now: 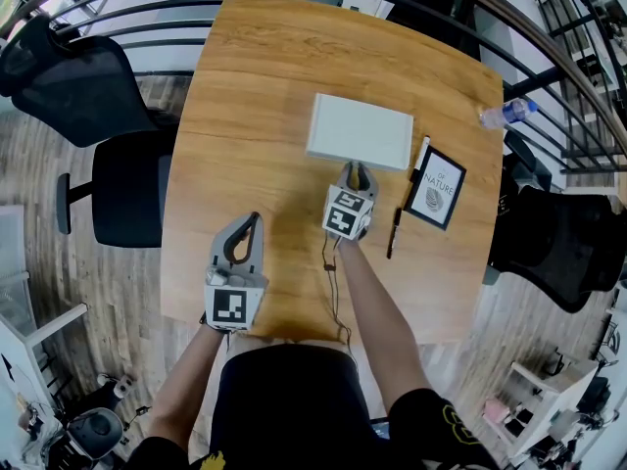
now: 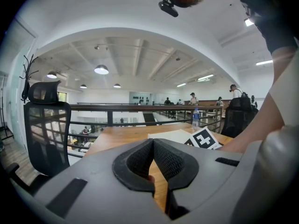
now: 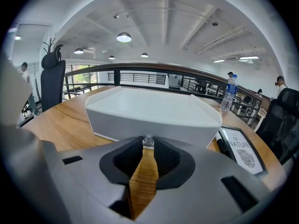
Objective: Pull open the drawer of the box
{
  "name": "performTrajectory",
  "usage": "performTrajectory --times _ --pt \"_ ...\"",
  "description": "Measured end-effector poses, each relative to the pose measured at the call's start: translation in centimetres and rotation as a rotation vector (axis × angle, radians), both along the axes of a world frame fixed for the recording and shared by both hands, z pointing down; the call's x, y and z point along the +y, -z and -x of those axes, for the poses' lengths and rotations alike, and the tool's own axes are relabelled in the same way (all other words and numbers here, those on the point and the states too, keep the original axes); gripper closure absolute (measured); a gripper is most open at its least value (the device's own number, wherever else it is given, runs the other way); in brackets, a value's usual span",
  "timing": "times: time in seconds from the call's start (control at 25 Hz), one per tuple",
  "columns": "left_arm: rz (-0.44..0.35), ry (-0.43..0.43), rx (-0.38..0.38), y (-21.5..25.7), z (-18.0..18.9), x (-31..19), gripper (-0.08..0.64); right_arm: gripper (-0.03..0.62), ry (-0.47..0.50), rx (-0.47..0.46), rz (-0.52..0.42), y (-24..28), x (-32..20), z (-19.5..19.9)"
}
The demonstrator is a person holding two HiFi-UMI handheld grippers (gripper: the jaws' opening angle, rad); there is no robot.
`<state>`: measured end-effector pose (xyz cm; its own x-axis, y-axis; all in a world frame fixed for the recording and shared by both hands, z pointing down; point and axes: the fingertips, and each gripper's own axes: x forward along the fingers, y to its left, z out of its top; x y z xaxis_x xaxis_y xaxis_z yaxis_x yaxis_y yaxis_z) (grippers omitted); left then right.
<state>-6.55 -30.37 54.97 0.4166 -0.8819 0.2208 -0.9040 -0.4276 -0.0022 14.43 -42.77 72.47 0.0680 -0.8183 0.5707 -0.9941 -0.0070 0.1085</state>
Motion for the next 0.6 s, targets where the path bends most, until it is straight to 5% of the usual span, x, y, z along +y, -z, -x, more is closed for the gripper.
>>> performTrajectory --times 0.6 --pt "0.001 0.007 0.007 0.19 -0.35 0.29 0.551 0.525 0.005 -0.001 0.006 0.09 0.08 -0.20"
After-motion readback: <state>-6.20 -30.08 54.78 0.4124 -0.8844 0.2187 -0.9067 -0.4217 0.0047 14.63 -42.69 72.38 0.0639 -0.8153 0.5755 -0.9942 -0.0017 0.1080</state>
